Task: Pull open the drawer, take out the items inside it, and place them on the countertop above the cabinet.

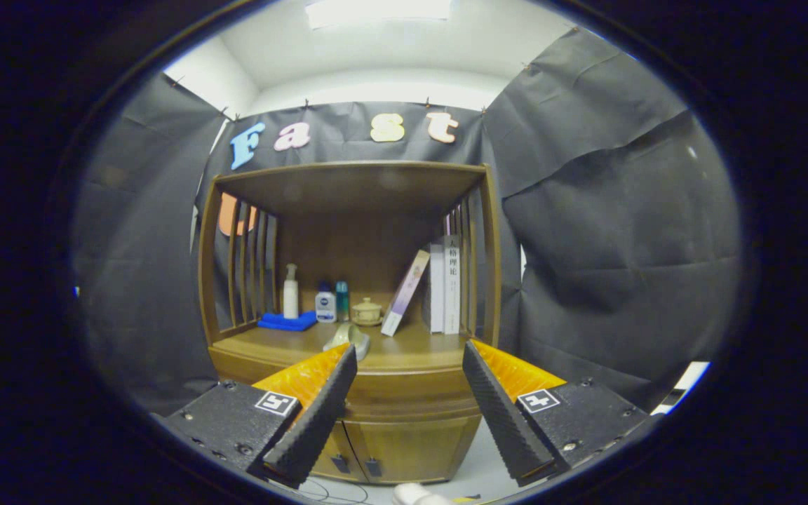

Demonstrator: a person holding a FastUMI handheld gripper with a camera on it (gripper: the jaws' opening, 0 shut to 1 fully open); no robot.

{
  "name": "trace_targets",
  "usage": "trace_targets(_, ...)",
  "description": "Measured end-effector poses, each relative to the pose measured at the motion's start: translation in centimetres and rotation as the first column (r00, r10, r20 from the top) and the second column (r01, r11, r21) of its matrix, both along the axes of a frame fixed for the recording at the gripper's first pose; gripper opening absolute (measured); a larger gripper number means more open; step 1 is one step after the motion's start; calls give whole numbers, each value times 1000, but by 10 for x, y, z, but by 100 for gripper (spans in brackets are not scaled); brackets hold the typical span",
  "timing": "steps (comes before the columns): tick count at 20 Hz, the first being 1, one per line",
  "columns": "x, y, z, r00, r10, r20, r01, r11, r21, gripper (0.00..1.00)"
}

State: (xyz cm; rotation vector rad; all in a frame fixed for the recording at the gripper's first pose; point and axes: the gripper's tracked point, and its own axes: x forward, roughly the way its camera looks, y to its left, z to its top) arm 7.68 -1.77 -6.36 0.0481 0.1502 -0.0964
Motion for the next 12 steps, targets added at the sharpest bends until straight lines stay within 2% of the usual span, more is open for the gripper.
trace_targets(4, -19, 2, 7, 999, 39, 30, -40, 999, 37, 99)
trace_targets(8, -26, -4, 11, 997, 52, 52, -52, 999, 11, 99)
trace_targets(9, -24, -2, 15, 993, 83, 88, -85, 996, 19, 99)
trace_targets(12, -21, -29, 3, 996, 33, 86, -42, 995, 96, 99)
